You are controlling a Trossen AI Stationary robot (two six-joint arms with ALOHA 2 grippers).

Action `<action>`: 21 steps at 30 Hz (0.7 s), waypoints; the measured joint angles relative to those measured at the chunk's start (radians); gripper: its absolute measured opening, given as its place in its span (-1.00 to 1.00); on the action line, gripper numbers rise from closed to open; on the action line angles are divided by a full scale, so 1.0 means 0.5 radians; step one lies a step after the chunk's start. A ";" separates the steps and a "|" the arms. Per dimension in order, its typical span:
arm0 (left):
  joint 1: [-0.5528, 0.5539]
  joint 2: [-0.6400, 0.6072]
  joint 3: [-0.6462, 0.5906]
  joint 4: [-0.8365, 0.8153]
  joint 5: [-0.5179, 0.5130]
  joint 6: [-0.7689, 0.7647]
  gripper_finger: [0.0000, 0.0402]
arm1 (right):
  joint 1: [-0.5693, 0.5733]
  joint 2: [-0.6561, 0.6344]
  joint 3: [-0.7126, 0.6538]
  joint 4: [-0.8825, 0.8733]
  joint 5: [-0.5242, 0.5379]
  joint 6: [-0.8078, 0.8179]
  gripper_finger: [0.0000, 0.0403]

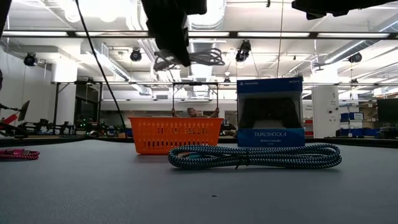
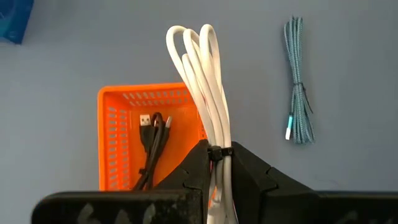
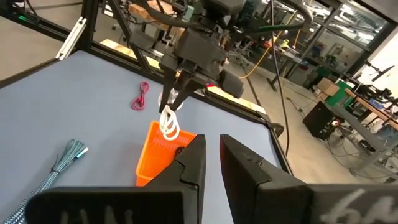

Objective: Pick and place USB-C Cables
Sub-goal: Put the white charger cable into the orange bin

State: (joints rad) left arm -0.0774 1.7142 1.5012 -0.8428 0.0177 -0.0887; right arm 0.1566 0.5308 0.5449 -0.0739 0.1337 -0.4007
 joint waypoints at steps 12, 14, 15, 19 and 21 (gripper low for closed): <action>0.043 0.000 -0.291 0.218 -0.002 0.006 -0.86 | 0.000 0.000 0.000 -0.008 0.000 0.002 -0.81; 0.051 0.000 -0.342 0.279 -0.006 0.048 -0.86 | 0.000 0.000 0.000 -0.008 -0.001 0.016 -0.81; 0.056 0.000 -0.370 0.308 -0.011 0.084 -0.86 | 0.000 0.000 0.000 -0.007 -0.001 0.018 -0.81; 0.068 0.001 -0.437 0.309 -0.045 0.216 -0.86 | 0.000 0.000 0.000 -0.008 -0.001 0.018 -0.81; 0.069 0.001 -0.462 0.325 -0.055 0.343 -0.86 | 0.000 0.000 0.000 -0.008 -0.001 0.016 -0.81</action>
State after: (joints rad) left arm -0.0427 1.7145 1.2699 -0.6802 -0.0099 0.0827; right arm 0.1566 0.5308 0.5449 -0.0780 0.1333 -0.3926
